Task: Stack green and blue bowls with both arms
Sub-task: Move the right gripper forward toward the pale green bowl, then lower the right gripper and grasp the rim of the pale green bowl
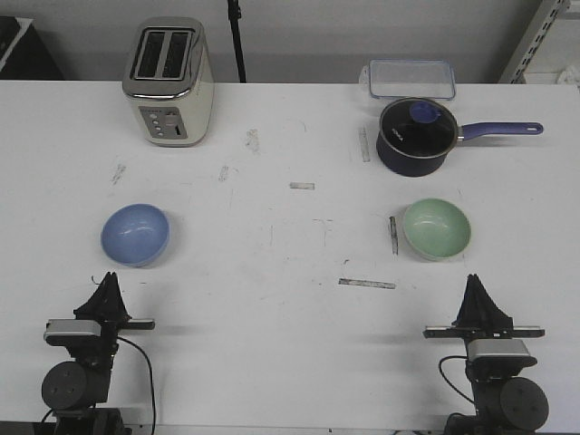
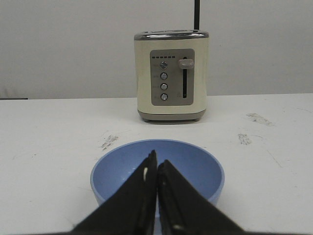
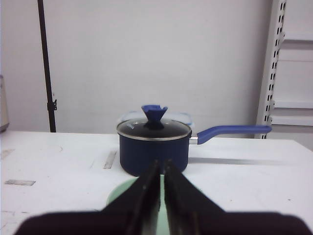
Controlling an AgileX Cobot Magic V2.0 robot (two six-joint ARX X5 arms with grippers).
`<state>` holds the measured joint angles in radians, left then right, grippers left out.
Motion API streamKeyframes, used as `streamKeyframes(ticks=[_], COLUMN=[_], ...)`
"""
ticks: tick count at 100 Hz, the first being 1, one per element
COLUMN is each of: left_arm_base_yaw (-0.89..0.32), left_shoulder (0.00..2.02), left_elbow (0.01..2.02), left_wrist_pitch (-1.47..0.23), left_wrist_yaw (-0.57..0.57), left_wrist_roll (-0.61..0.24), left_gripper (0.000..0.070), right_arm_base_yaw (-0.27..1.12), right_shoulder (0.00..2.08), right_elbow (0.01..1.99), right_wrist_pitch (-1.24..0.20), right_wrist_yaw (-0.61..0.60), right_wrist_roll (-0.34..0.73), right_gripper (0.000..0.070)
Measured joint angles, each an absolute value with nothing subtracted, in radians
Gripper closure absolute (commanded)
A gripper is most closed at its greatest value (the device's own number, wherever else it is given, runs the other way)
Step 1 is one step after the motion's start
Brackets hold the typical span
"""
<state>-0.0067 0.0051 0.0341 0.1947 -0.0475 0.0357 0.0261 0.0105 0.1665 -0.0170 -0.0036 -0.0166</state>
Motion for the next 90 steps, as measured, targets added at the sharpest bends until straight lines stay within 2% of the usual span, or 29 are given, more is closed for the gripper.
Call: streamKeyframes(ticks=[17, 51, 75, 90], left_arm_base_yaw=[-0.007, -0.007, -0.007, -0.007], left_shoulder=[0.005, 0.005, 0.005, 0.005], left_elbow=[0.034, 0.034, 0.034, 0.034], left_wrist_pitch=[0.195, 0.195, 0.195, 0.195], left_wrist_yaw=[-0.047, -0.047, -0.047, -0.047], left_wrist_roll=[0.036, 0.036, 0.036, 0.036], left_gripper=[0.0698, 0.0698, 0.0698, 0.0698], right_arm_base_yaw=[0.026, 0.026, 0.025, 0.025], right_shoulder=[0.124, 0.506, 0.771, 0.921], right_elbow=[0.297, 0.700, 0.944, 1.047], right_wrist_pitch=[-0.220, -0.504, -0.645, -0.671], right_wrist_yaw=[-0.004, -0.002, 0.004, 0.051], right_wrist_roll=[-0.022, -0.022, -0.022, -0.020], right_gripper=[0.0691, 0.0691, 0.0692, 0.0692])
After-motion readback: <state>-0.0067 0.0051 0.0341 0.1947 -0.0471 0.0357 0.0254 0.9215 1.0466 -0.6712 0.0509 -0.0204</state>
